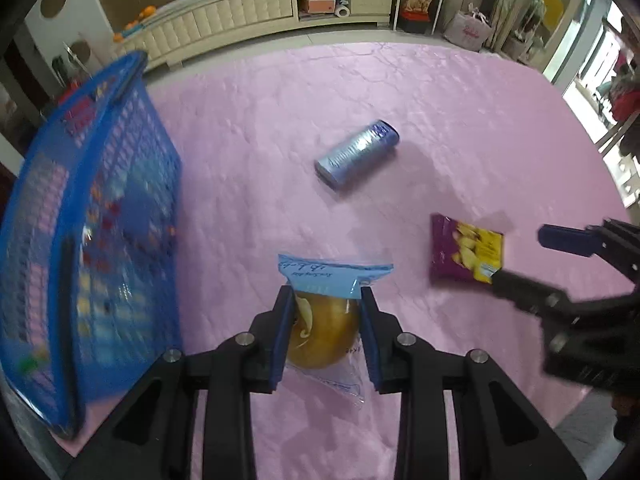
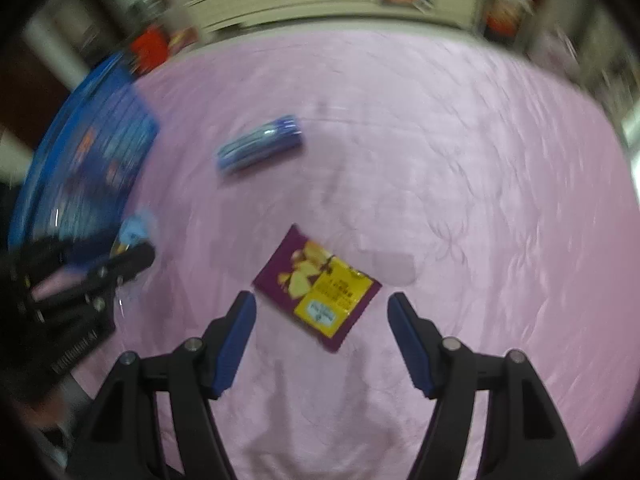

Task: Organize snacks
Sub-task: 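Grasp the purple chip bag with the right gripper and lift it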

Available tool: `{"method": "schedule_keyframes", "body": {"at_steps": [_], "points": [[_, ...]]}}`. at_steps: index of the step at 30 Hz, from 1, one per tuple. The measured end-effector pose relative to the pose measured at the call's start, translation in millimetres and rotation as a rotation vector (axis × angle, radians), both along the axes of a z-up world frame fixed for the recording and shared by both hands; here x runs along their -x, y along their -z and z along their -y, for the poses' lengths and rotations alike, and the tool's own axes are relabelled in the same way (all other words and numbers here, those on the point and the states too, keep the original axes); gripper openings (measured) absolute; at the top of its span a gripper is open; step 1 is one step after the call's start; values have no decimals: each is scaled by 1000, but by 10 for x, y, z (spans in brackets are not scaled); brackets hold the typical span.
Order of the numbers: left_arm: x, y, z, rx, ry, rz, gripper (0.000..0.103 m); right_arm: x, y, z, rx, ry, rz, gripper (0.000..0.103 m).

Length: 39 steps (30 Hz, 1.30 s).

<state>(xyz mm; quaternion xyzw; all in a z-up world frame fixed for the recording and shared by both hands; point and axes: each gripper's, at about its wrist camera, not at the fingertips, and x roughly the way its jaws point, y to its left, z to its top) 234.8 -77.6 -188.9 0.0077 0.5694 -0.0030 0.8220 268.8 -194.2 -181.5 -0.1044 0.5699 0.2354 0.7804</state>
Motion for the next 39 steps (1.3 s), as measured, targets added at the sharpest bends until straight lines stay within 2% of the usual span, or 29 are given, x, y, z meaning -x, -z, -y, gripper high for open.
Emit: {"method": "schedule_keyframes", "body": {"at_steps": [3,12,16,18,20,23,27,30,31,32,34,37,39], "points": [[120,7,45,13,-4,-3,29,152,32,-91,67,-132,58,73],[229,112,10,74,-3,30,29,-12,271,-209,56,-226,77,73],[239,175,52,46,26,50,29,-108,371,-228,18,-280,56,73],[209,197,57,47,37,60,30,-123,450,-279,36,-327,39,74],[181,219,47,57,38,69,29,-150,471,-294,60,-348,55,74],[162,235,35,70,43,88,29,-203,454,-287,12,-359,42,76],[132,256,67,57,63,99,29,-203,442,-304,42,-421,67,76],[143,243,59,66,59,104,29,-152,421,-277,21,-406,84,75],[157,234,51,69,59,104,29,-116,409,-284,7,-401,93,73],[170,226,41,73,62,102,29,-76,399,-275,3,-398,104,65],[171,207,32,71,65,101,29,15,380,-273,2,-395,107,61],[207,119,-23,89,47,112,29,201,326,-263,-26,-396,99,59],[237,76,-42,90,40,121,29,251,255,-223,-85,-353,68,59]]}}
